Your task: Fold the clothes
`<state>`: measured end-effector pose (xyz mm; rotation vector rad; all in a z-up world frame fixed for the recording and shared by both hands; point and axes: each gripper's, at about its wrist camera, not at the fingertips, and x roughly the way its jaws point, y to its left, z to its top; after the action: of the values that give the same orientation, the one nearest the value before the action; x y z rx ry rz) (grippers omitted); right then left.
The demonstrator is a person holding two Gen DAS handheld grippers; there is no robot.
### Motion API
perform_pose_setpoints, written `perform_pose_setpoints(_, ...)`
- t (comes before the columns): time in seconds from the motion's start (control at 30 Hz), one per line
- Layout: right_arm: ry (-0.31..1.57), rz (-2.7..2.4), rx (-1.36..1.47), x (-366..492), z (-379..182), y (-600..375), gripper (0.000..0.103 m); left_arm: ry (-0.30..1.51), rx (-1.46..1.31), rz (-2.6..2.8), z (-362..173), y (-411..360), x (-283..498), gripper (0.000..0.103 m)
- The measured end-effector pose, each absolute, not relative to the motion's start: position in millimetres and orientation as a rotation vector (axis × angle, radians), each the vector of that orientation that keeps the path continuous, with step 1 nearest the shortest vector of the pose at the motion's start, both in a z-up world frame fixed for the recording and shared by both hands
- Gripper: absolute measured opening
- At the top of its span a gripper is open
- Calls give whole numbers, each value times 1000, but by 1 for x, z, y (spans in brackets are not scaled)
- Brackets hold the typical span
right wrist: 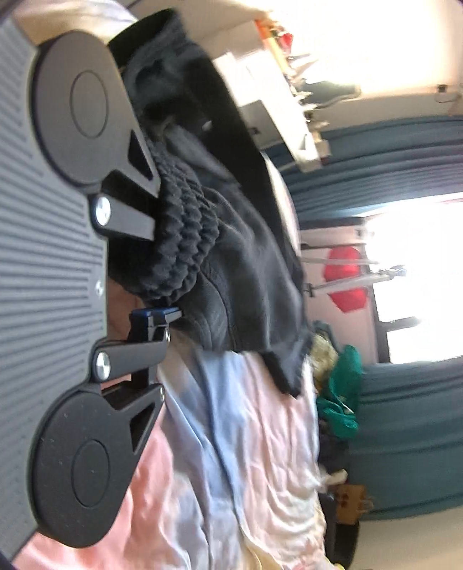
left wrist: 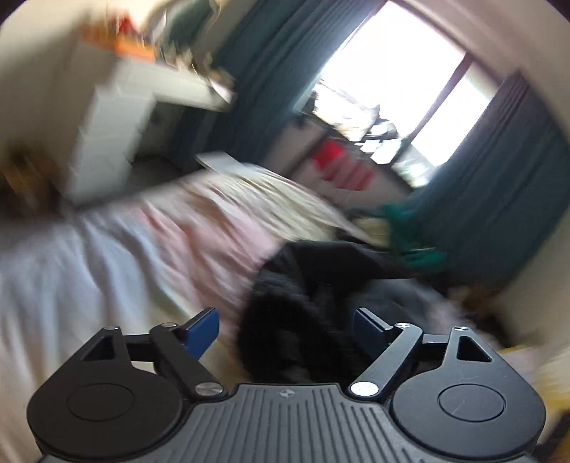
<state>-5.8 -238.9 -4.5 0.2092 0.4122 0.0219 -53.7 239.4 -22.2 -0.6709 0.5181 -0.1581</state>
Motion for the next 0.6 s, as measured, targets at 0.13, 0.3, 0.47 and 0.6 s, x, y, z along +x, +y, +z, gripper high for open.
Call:
perform_pose_setpoints(0.13, 457, 19, 197, -16, -2, -242, 19, 561, -931, -358, -41, 231, -48, 85)
perform_pose_setpoints(0.3, 526, -4, 198, -11, -14, -246, 18, 688, -1093, -382, -75, 209, -19, 85)
perform_pose_setpoints(0.47, 606, -34, 192, -5, -34, -248, 22, 605, -1185, -246, -92, 219, 4, 75)
perform_pose_setpoints(0.6, 675, -63, 176, 0, -52, -249, 39, 523, -1263, -189, -100, 230, 17, 62)
